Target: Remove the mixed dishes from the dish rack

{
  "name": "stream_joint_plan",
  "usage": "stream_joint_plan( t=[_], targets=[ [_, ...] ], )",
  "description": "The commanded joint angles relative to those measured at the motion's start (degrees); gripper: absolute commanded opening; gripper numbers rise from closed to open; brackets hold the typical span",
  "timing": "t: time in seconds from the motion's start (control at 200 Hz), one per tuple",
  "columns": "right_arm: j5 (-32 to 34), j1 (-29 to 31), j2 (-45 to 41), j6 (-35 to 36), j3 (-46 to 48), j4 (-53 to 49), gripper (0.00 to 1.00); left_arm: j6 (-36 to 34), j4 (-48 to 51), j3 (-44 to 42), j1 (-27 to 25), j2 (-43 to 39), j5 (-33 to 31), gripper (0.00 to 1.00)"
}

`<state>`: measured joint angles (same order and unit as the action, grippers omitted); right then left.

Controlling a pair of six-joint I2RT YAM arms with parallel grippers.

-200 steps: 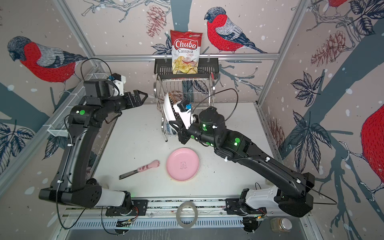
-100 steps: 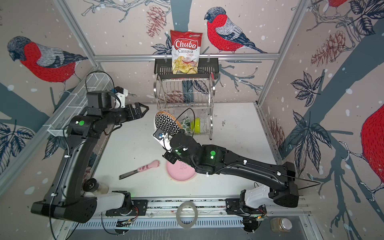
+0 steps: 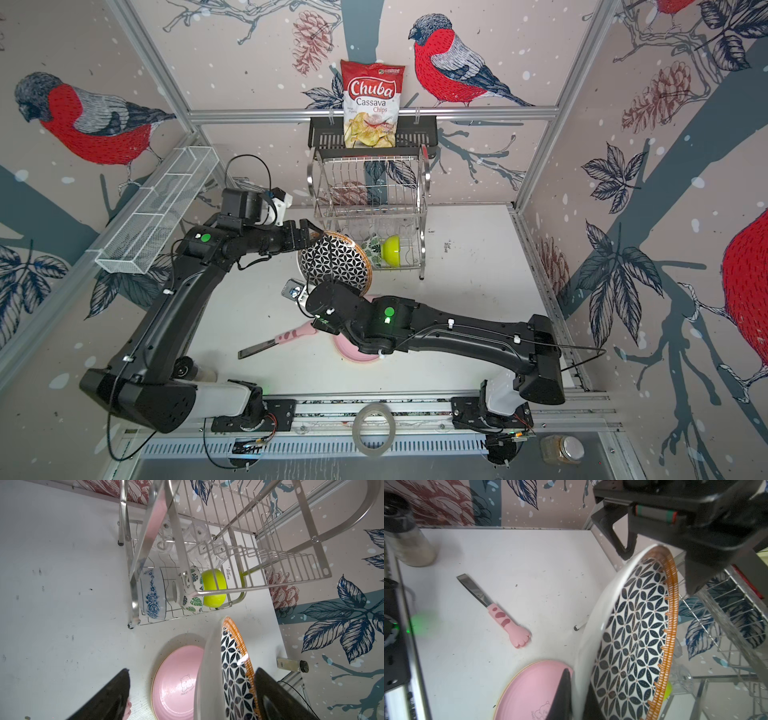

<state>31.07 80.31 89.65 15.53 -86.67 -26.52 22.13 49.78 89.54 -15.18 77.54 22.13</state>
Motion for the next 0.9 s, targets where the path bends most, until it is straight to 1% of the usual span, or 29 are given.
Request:
stream_joint_plan(
  t=[0.0,0.045,0.095,0.13,0.2,0.245,0.34,0.44,0.58,0.665,0.821,0.861,0.896],
  targets=[
    [10.15,0.58,1.19,5.42,-0.95,6.55,0.00,0.16,-3.16,-1.45,-0.07,-0.52,1.99,0.87],
    [11.42,0.74,1.91,6.35,-1.02,7.70,0.00,0.24,-3.77,-1.94,-0.10,-0.72,2.41,0.83],
    [12.14,0.94,2.57,7.24,-1.32,8.61,0.00,0.44,-4.44,-2.46,-0.11,-0.78,3.32,0.77],
    [12.30,0.99,3.02,7.56,-1.63,9.07,0.00,0.62,-4.83,-2.75,-0.03,-0.72,3.97,0.69],
    [12.24,1.07,3.72,7.89,-2.26,9.76,0.00,0.87,-5.37,-3.10,-0.10,-0.63,4.95,0.50],
    [12.21,1.14,4.07,8.10,-2.49,10.20,0.00,0.98,-5.56,-3.25,-0.06,-0.55,5.02,0.42],
    [12.26,1.16,4.70,8.27,-2.80,11.00,0.00,0.99,-6.13,-3.56,-0.04,-0.87,4.99,0.30],
    [12.17,1.12,5.14,8.24,-2.77,11.98,0.00,1.16,-6.81,-3.93,-0.06,-1.25,5.45,0.21],
    [12.13,0.90,5.93,7.81,-2.97,12.80,0.00,1.40,-7.74,-4.44,-0.08,-1.93,6.00,0.06],
    [11.92,0.56,6.16,7.20,-3.30,12.98,0.00,1.26,-8.22,-4.66,-0.10,-2.54,5.45,0.00],
    [11.01,-0.11,6.07,6.24,-3.72,12.99,0.02,0.97,-8.60,-4.77,-0.03,-3.57,4.09,0.00],
    [10.16,-0.31,6.01,5.73,-3.85,12.74,0.05,0.98,-8.89,-4.94,-0.06,-3.78,4.18,0.00],
    [9.31,-0.49,6.02,5.20,-4.01,12.51,0.09,0.96,-8.98,-5.11,-0.03,-3.83,4.17,0.00]
  ],
)
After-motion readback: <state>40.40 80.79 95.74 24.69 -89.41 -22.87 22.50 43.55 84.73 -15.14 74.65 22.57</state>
